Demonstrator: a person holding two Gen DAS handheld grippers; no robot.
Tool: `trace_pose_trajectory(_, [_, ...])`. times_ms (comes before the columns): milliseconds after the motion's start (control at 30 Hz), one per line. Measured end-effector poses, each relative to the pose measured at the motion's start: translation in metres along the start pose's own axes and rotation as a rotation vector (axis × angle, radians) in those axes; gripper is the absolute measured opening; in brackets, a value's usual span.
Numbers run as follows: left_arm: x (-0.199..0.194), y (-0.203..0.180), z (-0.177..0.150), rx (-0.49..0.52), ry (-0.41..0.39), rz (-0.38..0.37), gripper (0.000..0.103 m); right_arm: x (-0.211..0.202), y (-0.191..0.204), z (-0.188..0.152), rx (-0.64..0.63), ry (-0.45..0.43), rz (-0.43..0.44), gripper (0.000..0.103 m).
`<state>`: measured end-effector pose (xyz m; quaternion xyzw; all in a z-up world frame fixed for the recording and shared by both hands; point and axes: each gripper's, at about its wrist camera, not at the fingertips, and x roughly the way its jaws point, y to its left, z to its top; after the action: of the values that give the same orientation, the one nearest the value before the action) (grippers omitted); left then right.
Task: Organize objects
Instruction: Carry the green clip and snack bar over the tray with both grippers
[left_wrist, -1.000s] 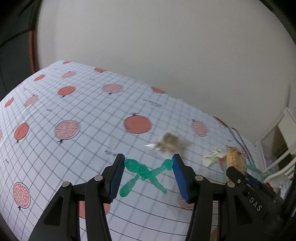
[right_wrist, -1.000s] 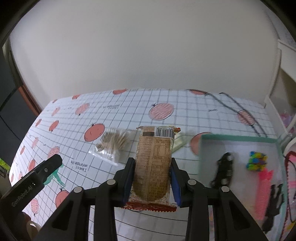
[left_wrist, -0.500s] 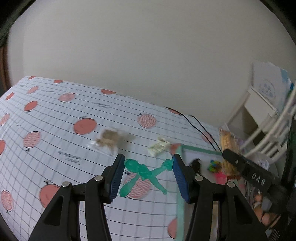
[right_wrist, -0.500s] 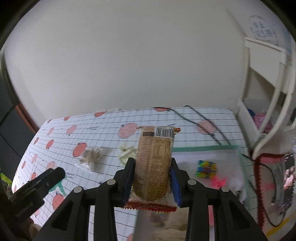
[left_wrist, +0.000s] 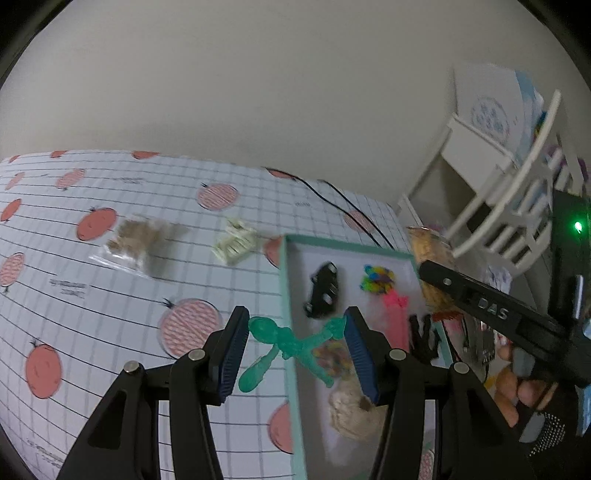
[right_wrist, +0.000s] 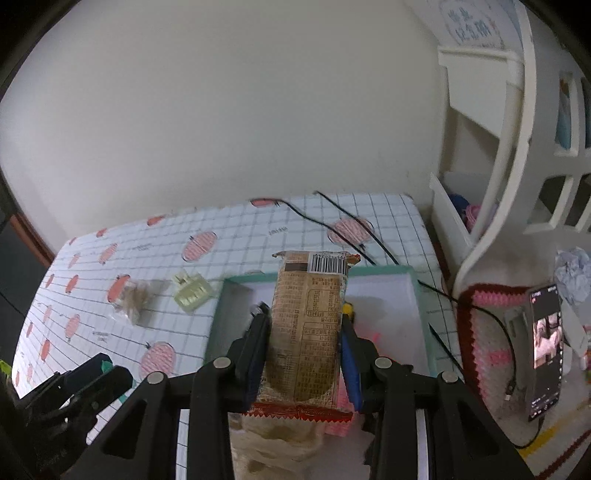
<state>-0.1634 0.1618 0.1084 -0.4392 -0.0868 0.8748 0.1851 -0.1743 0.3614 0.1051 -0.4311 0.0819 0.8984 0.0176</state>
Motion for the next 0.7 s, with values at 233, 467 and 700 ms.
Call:
trace_pose_trajectory(233, [0.026,-0.023,-0.019,0.046,0.099,-0.030,0.055,0.020,-0.008,-0.012,0.012,0.064,-0.014,0.039])
trace_pose_trajectory(467, [0.044,-0.034,-0.035,0.078,0.172,-0.034,0.055,0.036,-0.001,-0.023,-0.016,0.106,-0.012,0.039])
trace_pose_trajectory(700, [0.054,-0.038,-0.044,0.087,0.223,-0.039,0.055,0.049,-0.001,-0.031,-0.021,0.144,-0.021,0.039])
